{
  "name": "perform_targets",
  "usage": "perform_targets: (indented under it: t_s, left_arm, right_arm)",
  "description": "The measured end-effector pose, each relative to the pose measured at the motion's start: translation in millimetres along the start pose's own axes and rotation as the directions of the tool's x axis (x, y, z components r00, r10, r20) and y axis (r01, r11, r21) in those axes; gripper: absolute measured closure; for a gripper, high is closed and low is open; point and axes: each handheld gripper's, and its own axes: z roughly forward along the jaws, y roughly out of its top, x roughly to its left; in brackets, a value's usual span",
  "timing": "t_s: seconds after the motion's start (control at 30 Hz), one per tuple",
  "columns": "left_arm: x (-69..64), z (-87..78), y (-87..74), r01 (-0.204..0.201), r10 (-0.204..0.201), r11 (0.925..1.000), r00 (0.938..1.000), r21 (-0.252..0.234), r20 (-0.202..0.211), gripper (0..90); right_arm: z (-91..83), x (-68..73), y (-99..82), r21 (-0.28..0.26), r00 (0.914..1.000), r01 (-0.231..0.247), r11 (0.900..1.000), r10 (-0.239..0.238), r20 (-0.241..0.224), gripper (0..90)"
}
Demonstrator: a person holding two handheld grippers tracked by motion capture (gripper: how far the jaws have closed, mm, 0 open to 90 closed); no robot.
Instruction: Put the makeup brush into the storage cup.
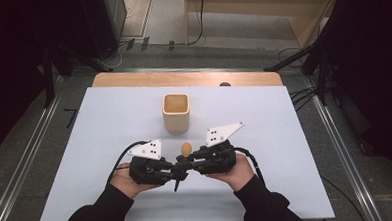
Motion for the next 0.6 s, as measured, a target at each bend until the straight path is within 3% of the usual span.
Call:
perform_targets:
  t_s: [0.23,0.43,0.5,0.6]
  left_arm:
    - [-0.5,0.2,0.1,0.004,-0.005,0.9999,1.0,-0.012,-0.007,78.9]
    - [1.6,-2.2,-0.4,0.006,-0.007,0.9998,0.9998,-0.021,-0.018,78.9]
    - [2.4,-4.1,-0.7,0.006,-0.007,0.9994,0.9996,-0.033,-0.026,78.9]
    - [4.0,-6.5,-1.6,0.012,-0.014,0.9986,0.9993,-0.052,-0.034,78.9]
  right_arm:
    - [-0.4,0.2,-0.3,-0.016,1.0,0.007,0.9998,-0.007,0.003,75.3]
    - [-1.5,0.5,-0.8,-0.042,0.9997,0.024,0.9988,-0.024,0.002,64.1]
    - [-3.0,-0.3,-1.9,-0.064,0.9994,0.034,0.9974,-0.033,0.011,55.6]
    - [-5.6,-1.4,-3.9,-0.086,0.9984,0.051,0.995,-0.049,0.03,51.0]
